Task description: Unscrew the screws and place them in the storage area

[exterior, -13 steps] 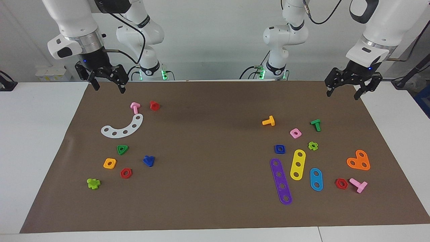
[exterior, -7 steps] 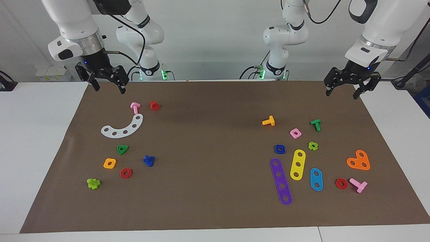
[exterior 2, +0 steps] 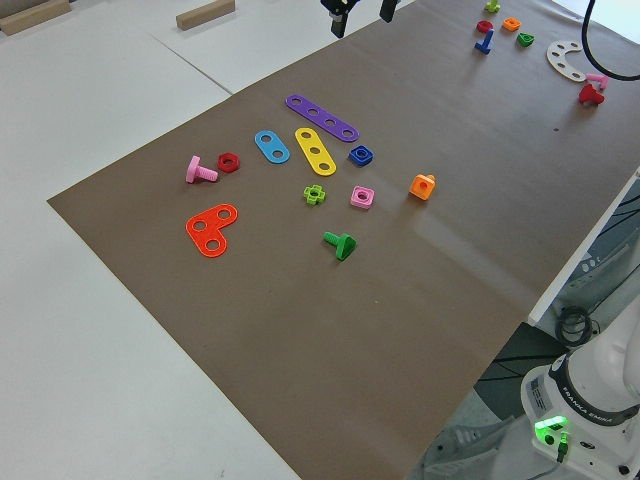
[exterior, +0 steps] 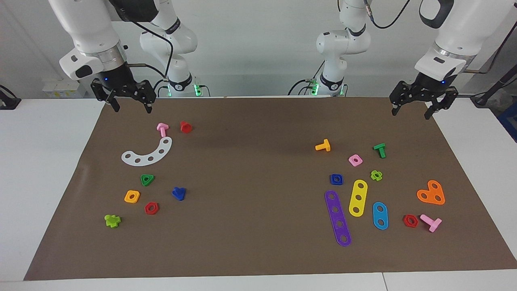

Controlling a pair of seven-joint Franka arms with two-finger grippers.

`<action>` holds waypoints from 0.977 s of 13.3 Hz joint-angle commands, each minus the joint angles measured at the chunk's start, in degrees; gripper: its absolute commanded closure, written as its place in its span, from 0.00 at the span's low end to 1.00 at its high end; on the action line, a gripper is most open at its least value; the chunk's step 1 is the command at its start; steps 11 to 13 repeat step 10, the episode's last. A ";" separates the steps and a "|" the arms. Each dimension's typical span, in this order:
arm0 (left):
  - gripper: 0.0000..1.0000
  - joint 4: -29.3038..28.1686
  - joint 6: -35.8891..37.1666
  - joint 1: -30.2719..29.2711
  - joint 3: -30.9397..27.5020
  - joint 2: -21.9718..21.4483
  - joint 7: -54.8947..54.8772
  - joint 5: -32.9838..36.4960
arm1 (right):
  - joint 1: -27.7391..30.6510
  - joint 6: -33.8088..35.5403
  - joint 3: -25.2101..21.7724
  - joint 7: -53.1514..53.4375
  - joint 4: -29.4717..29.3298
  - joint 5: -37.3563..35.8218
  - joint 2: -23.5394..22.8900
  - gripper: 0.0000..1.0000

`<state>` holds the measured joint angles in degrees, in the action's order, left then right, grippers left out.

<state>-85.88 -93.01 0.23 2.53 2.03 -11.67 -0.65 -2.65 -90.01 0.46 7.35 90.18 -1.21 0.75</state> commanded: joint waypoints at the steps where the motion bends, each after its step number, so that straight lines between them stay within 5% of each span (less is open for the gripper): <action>1: 0.00 -2.09 -0.94 -0.32 0.02 -1.68 -0.02 -0.15 | 0.63 0.45 0.51 -1.46 0.87 0.06 0.48 0.00; 13: 0.00 -2.09 -0.94 -0.32 0.02 -1.68 -0.02 -0.15 | 0.63 0.45 0.51 -1.28 2.28 0.06 1.28 0.00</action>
